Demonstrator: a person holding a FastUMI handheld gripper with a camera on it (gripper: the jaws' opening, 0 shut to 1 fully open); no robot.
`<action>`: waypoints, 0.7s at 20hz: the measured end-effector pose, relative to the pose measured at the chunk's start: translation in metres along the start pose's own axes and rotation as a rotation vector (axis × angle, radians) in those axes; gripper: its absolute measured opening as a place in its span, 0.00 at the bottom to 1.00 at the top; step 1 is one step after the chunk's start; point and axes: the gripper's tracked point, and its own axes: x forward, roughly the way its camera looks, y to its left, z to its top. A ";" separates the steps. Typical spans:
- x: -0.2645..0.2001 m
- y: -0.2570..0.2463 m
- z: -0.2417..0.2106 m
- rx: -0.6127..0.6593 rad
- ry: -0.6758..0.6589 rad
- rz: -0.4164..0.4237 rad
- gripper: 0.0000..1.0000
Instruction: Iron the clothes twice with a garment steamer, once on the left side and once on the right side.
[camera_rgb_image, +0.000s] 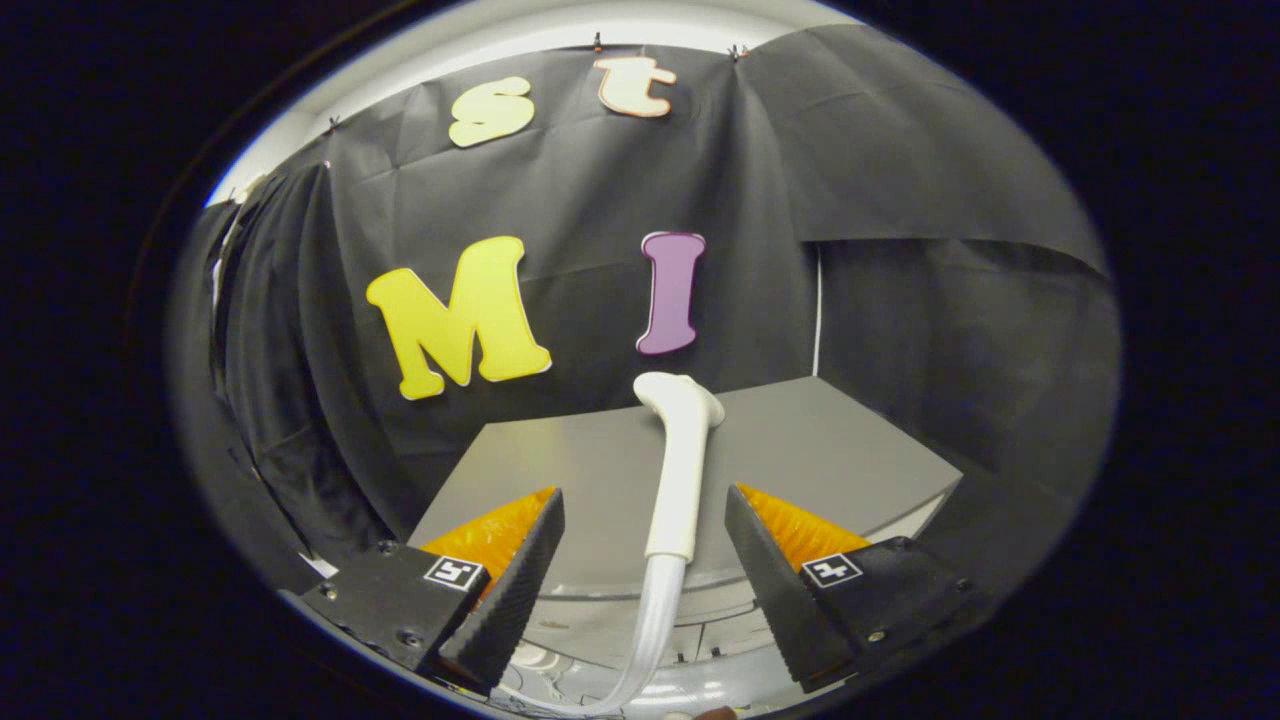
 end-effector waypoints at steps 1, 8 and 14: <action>0.013 -0.002 0.003 0.006 0.027 0.008 1.00; 0.077 -0.027 -0.003 0.003 0.223 0.000 0.93; 0.102 -0.034 -0.028 0.043 0.374 0.009 0.78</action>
